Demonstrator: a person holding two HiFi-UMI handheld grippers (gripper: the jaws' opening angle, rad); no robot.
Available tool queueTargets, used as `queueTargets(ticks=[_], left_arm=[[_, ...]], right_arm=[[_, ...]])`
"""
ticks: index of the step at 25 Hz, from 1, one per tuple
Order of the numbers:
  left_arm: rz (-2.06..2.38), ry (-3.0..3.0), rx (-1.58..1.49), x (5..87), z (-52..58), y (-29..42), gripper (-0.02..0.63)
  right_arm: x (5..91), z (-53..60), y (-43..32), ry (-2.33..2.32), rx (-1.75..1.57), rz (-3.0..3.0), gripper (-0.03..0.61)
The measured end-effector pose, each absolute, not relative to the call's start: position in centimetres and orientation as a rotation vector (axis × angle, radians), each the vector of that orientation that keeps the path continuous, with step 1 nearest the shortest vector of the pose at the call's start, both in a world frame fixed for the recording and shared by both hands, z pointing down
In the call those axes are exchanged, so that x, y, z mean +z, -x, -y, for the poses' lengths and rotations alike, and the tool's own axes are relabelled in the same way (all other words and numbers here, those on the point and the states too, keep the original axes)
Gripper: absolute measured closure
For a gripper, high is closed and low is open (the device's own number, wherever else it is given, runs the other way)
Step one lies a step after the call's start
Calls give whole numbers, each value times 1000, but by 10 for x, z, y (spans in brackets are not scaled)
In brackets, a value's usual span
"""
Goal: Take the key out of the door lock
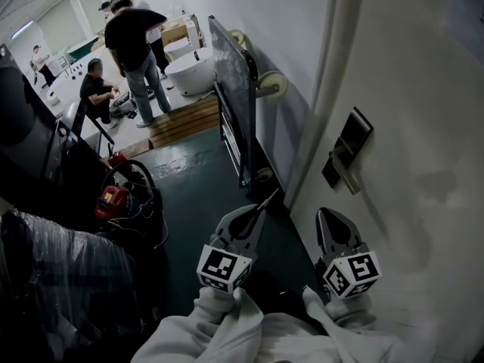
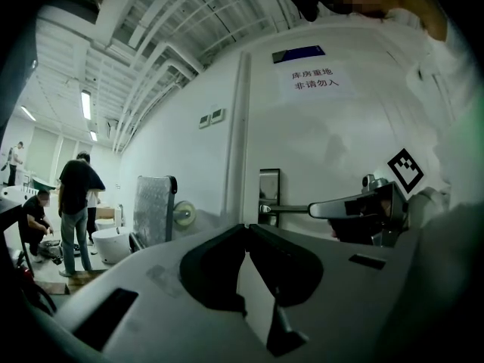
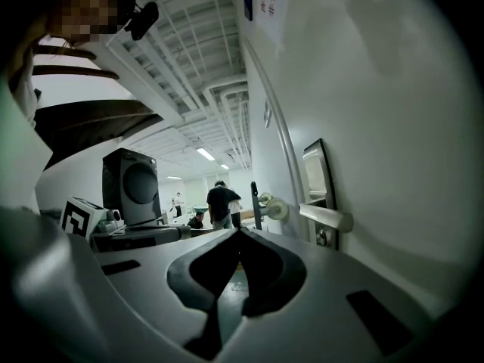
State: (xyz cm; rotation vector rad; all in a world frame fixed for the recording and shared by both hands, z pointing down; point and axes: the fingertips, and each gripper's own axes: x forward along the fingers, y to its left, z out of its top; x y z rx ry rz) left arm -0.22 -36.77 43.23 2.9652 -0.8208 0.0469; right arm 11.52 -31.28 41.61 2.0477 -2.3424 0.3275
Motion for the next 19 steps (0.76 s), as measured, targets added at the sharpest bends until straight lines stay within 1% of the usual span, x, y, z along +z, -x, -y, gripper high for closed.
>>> queueTargets(ticks=[19], left_arm=[[778, -2935, 62, 435, 369, -10, 588]], right_arm=[[416, 304, -122, -2078, 338, 2312, 528]])
